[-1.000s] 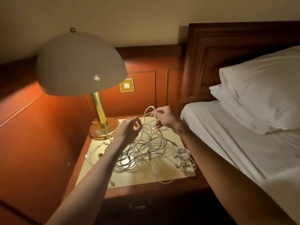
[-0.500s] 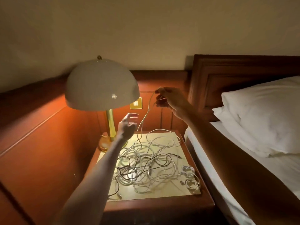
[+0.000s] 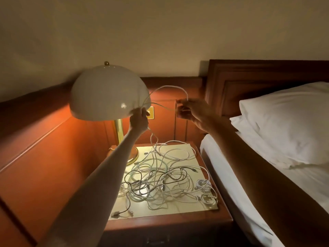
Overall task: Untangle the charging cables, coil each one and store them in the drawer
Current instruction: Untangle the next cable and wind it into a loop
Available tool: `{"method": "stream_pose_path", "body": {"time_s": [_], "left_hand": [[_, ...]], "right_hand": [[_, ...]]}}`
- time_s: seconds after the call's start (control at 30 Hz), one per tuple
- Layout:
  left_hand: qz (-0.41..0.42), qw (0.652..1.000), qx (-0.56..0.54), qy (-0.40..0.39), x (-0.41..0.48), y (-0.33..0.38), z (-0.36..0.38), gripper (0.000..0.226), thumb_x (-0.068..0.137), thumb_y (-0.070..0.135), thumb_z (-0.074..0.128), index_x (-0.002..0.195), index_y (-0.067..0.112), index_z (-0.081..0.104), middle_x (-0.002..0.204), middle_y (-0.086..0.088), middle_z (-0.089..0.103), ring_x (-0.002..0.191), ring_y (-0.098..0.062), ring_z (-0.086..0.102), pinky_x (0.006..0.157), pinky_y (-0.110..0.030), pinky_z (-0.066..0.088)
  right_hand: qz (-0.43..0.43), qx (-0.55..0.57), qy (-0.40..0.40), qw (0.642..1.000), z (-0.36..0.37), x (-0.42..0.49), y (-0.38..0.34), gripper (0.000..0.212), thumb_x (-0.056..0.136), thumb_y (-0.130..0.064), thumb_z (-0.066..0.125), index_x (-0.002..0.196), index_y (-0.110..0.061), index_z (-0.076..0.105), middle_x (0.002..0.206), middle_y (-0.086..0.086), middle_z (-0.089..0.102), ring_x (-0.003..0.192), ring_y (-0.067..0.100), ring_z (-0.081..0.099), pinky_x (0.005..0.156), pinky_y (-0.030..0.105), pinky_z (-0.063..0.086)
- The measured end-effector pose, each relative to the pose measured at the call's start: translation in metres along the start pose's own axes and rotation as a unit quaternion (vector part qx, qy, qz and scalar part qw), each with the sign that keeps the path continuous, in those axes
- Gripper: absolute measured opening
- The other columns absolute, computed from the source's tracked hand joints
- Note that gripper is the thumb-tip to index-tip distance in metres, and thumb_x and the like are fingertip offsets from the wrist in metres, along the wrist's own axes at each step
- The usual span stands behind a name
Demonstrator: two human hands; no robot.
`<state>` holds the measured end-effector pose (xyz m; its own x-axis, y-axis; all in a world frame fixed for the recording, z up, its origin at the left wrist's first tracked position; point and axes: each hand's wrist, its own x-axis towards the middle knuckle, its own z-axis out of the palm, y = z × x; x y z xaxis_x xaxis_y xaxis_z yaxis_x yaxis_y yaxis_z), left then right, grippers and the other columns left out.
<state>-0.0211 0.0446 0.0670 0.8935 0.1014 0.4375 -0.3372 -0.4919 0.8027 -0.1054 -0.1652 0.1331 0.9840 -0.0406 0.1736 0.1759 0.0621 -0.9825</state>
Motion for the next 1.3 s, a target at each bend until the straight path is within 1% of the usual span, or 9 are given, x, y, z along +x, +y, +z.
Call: {"method": "stream_pose_path", "body": {"time_s": [0.17,0.37,0.6,0.7,0.77,0.87,1.0,1.2,1.3], "left_hand": [[0.091,0.994,0.017,-0.056,0.004,0.051,-0.018,0.029,0.103,0.011,0.036,0.082,0.018,0.055,0.079,-0.004,0.061,0.070,-0.029,0.063,0.072,-0.036,0.050],[0.161,0.985,0.030,-0.050,-0.005,0.066,-0.021,0.024,0.100,0.004,0.040,0.087,0.017,0.055,0.083,0.003,0.062,0.066,-0.019,0.063,0.070,-0.044,0.056],[0.225,0.972,-0.032,-0.060,-0.028,0.053,-0.022,0.015,0.100,0.018,0.051,0.114,0.013,0.055,0.086,-0.009,0.065,0.076,-0.021,0.062,0.072,-0.041,0.054],[0.152,0.985,-0.036,-0.075,-0.050,0.026,-0.022,0.093,0.080,0.018,0.080,0.151,0.025,0.020,0.127,-0.007,0.058,0.113,-0.016,0.055,0.089,-0.023,0.045],[0.081,0.989,0.003,-0.122,-0.067,-0.003,-0.012,0.119,0.073,0.023,0.086,0.155,0.025,0.000,0.140,-0.009,0.050,0.127,-0.022,0.046,0.100,-0.030,0.039],[-0.021,0.975,0.045,-0.219,-0.083,-0.033,0.010,0.086,0.079,0.034,0.080,0.150,0.023,0.032,0.135,-0.006,0.059,0.121,-0.020,0.057,0.099,-0.034,0.043],[-0.084,0.975,0.007,-0.206,-0.081,-0.060,0.028,0.020,0.094,0.018,0.064,0.110,0.008,0.071,0.087,-0.002,0.075,0.076,-0.013,0.072,0.078,-0.037,0.061],[-0.134,0.947,0.218,-0.192,-0.068,-0.085,0.025,0.026,0.097,0.019,0.057,0.122,0.013,0.059,0.110,-0.007,0.070,0.097,-0.021,0.067,0.076,-0.031,0.054],[-0.190,0.913,0.272,-0.237,-0.065,-0.077,0.016,0.081,0.087,0.028,0.073,0.150,0.008,0.027,0.141,-0.015,0.052,0.123,-0.029,0.053,0.087,-0.031,0.048]], "right_hand": [[0.112,-0.042,-0.045,0.992,-0.012,-0.003,0.041,0.025,0.099,-0.020,0.059,0.115,-0.001,0.066,0.105,0.018,0.068,0.083,0.026,0.070,0.064,0.031,0.059],[0.083,-0.067,-0.180,0.978,0.014,0.000,0.064,0.065,0.087,-0.021,0.073,0.145,-0.023,0.047,0.126,0.006,0.060,0.092,0.032,0.073,0.080,0.037,0.060],[-0.014,-0.163,-0.102,0.981,0.045,0.012,0.059,0.013,0.095,-0.006,0.063,0.103,0.001,0.070,0.097,0.018,0.074,0.073,0.030,0.073,0.067,0.038,0.064],[-0.046,-0.165,-0.084,0.982,0.039,0.019,0.051,0.018,0.098,-0.012,0.060,0.106,0.001,0.069,0.098,0.018,0.074,0.076,0.030,0.073,0.070,0.039,0.063],[-0.070,-0.168,-0.114,0.977,0.036,0.021,0.050,0.023,0.099,-0.014,0.059,0.109,0.005,0.067,0.102,0.020,0.073,0.075,0.027,0.074,0.070,0.038,0.063],[-0.088,-0.149,-0.139,0.975,0.037,0.020,0.051,0.025,0.097,-0.012,0.061,0.109,0.009,0.066,0.102,0.022,0.072,0.072,0.025,0.074,0.069,0.036,0.063],[-0.094,-0.078,-0.066,0.990,0.036,0.023,0.042,0.016,0.096,-0.005,0.060,0.104,0.007,0.065,0.091,0.018,0.071,0.064,0.017,0.073,0.056,0.026,0.060],[-0.146,-0.033,0.034,0.988,0.025,0.034,0.026,0.009,0.096,-0.010,0.064,0.088,-0.013,0.067,0.087,0.012,0.074,0.074,0.020,0.074,0.056,0.030,0.061],[-0.093,-0.152,0.005,0.984,0.020,0.031,0.022,0.009,0.096,-0.012,0.064,0.094,-0.007,0.070,0.093,0.015,0.075,0.070,0.018,0.073,0.060,0.028,0.061]]}}
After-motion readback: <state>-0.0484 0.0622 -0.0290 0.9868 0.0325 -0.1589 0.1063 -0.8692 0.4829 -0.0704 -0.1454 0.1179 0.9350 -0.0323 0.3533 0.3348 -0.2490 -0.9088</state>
